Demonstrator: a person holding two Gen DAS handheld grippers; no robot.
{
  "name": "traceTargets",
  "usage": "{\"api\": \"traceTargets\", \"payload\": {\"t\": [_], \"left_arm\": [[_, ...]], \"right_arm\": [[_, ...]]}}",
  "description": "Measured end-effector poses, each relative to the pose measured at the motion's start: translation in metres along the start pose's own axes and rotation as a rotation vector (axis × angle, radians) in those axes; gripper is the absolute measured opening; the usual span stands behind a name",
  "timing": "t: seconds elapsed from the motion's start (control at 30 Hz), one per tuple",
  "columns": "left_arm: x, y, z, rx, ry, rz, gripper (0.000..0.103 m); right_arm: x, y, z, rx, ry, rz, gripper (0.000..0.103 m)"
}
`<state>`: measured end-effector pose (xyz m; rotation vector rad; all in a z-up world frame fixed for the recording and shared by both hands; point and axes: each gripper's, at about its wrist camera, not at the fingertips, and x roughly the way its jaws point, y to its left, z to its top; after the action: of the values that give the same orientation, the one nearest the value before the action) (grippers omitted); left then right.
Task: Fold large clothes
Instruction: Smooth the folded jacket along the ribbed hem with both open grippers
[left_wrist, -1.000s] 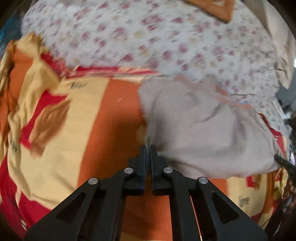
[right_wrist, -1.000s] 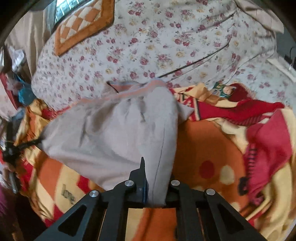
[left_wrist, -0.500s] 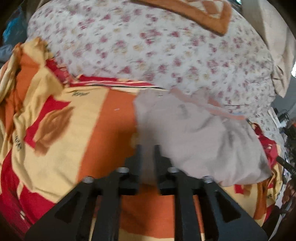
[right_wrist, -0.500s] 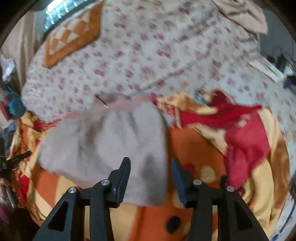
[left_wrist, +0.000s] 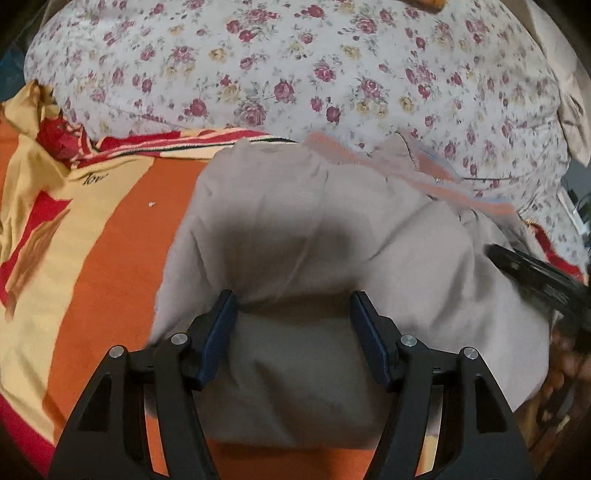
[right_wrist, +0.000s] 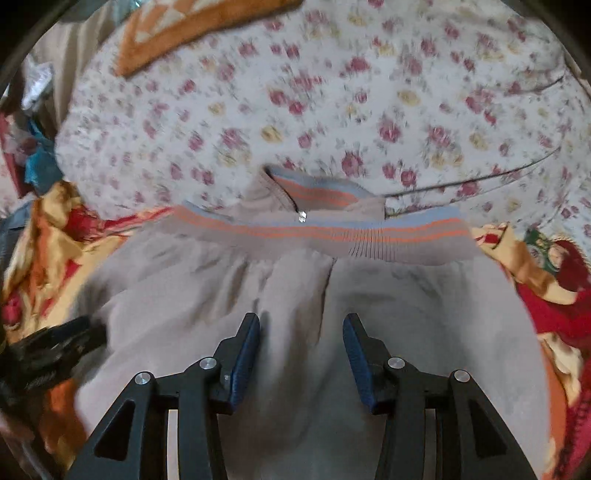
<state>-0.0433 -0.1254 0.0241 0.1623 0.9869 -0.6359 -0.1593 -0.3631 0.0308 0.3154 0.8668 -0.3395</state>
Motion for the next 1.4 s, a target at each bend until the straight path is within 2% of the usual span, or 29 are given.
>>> {"api": "traceTargets", "payload": {"t": [0.13,0.27,0.33,0.47,0.6,0.77,0.87,1.07,1.23,1.4], "left_arm": [[0.001,-0.004,0.000,0.036,-0.011,0.021,0.064],[0.002,0.001,0.001,0.013,-0.003,0.001,0.064],[-0.003,0.003,0.002,-0.002,0.003,0.000,0.064],[-0.013,0.009,0.003,-0.030,-0.006,0.004,0.064],[-0.010,0.013,0.001,-0.034,0.007,0.005,0.064],[-0.009,0.010,-0.001,-0.012,0.010,0.018,0.064],[-0.010,0.011,-0.002,-0.011,0.011,0.014,0.064],[-0.010,0.012,-0.002,-0.016,0.017,0.005,0.064],[-0.010,0.013,-0.001,-0.024,0.027,-0.006,0.064],[-0.010,0.015,0.000,-0.027,0.032,-0.014,0.065]], "right_arm": [[0.036,-0.010,-0.002,-0.002,0.023,-0.057,0.045],[0.039,0.000,0.003,-0.052,0.031,-0.114,0.045],[0.031,0.001,0.004,-0.043,0.040,-0.097,0.045],[-0.003,0.003,-0.001,0.006,-0.013,-0.010,0.045],[-0.008,0.021,-0.005,-0.005,-0.018,0.035,0.045],[0.037,0.043,-0.010,-0.043,0.069,-0.005,0.046],[0.041,0.049,-0.011,-0.063,0.036,-0.034,0.047],[0.028,0.045,-0.005,-0.026,0.069,-0.017,0.046],[-0.009,0.045,-0.004,-0.017,0.004,-0.003,0.047],[-0.006,0.048,-0.006,-0.012,0.016,0.000,0.048]]}}
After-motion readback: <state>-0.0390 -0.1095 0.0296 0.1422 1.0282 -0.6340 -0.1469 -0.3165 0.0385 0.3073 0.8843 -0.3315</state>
